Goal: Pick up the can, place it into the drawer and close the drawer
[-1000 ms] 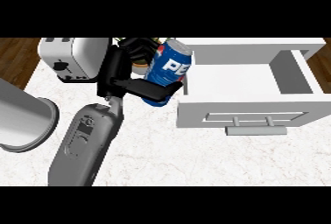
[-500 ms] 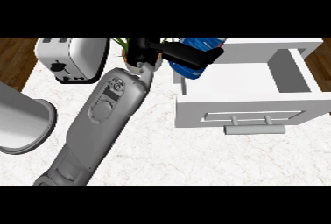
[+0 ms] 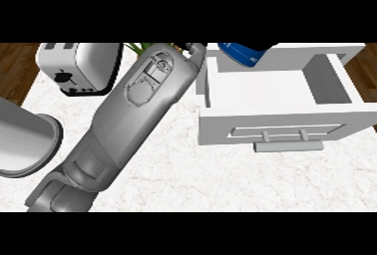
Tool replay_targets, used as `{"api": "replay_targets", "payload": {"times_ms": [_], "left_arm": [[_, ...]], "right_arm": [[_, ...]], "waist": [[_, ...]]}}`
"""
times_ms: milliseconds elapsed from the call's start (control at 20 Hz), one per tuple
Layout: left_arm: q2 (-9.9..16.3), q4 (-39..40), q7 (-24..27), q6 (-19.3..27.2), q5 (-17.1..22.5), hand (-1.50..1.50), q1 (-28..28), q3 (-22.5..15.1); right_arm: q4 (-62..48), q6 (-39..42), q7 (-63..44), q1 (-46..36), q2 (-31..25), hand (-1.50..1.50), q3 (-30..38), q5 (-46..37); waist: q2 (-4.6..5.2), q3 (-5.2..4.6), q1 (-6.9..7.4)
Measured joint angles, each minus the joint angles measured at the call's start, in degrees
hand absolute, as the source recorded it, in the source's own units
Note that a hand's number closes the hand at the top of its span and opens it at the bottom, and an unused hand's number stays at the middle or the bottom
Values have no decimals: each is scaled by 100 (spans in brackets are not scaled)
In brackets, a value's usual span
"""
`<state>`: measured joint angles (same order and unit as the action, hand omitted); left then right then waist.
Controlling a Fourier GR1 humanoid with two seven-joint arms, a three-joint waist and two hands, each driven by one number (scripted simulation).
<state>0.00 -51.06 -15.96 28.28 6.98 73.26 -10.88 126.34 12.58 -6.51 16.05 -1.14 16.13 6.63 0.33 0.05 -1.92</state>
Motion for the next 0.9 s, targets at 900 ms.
{"api": "replay_targets", "payload": {"times_ms": [900], "left_arm": [[0,2057,807,525,1432,150,1148,-1106]], "right_arm": [[-336,-40,-156,-588,-178,-150,41,1]], "waist": [[51,7,-220]]}}
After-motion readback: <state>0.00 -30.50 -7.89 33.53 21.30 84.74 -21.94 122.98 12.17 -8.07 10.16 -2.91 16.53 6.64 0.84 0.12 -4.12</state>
